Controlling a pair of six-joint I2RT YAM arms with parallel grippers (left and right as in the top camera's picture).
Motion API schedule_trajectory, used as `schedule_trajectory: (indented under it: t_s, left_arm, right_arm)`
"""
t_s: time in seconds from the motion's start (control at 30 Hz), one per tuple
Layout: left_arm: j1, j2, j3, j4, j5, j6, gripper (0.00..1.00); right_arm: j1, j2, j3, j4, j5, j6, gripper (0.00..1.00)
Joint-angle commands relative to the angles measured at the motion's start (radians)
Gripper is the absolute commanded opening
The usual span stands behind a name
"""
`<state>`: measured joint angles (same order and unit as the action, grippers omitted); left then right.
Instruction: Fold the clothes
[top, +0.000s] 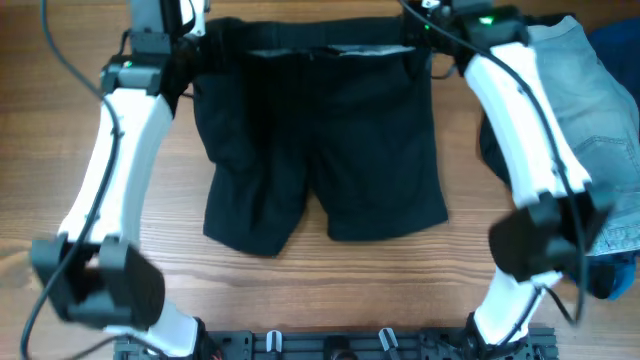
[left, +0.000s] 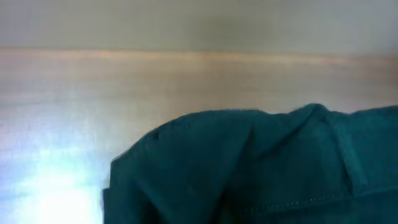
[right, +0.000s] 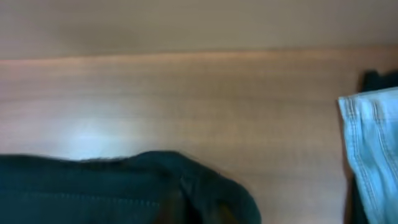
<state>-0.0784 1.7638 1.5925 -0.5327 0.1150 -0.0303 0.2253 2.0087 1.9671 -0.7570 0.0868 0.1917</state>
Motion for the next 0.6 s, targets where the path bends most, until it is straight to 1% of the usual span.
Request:
schedule_trajectory:
  t_s: [0.0,0.07,0.17,0.23,0.3,0.37,0.4,0.5,0.57]
  left_arm:
    - [0.023,0.102,0.016,0.13,-0.068,-0.004,1.0]
    - [0.023,0.126,0.016,0.166,-0.068,-0.004,1.0]
    - [0.024,0.094,0.018,0.149,-0.068,-0.005,1.0]
    - [0.024,0.058,0.018,0.106,-0.067,-0.022,1.0]
    - [0.024,0.015,0.018,0.025,-0.054,-0.055,1.0]
    - [0.024,-0.016,0.018,-0.058,-0.019,-0.06,1.0]
    - [0.024,-0.035,0.018,-0.124,0.012,-0.06,1.0]
    - [0.024,-0.059,0.018,-0.267,0.081,-0.06,1.0]
    - [0.024,-0.061,0.018,-0.357,0.087,-0.06,1.0]
  right_arm:
    - [-0.031,0.11,0.0,0.094,0.08,-0.017,1.0]
    - [-0.038,0.116,0.002,0.112,0.08,-0.016,1.0]
    - [-0.051,0.069,0.004,0.097,0.065,-0.016,1.0]
    - [-0.06,0.017,0.004,0.05,0.03,-0.016,1.0]
    - [-0.069,-0.029,0.004,-0.024,-0.002,-0.016,1.0]
    - [-0.079,-0.061,0.004,-0.121,-0.047,-0.016,1.0]
    - [-0.084,-0.072,0.004,-0.175,-0.072,-0.016,1.0]
    - [-0.102,-0.077,0.004,-0.34,-0.174,-0.016,1.0]
    - [-0.106,-0.072,0.0,-0.435,-0.246,-0.018,1.0]
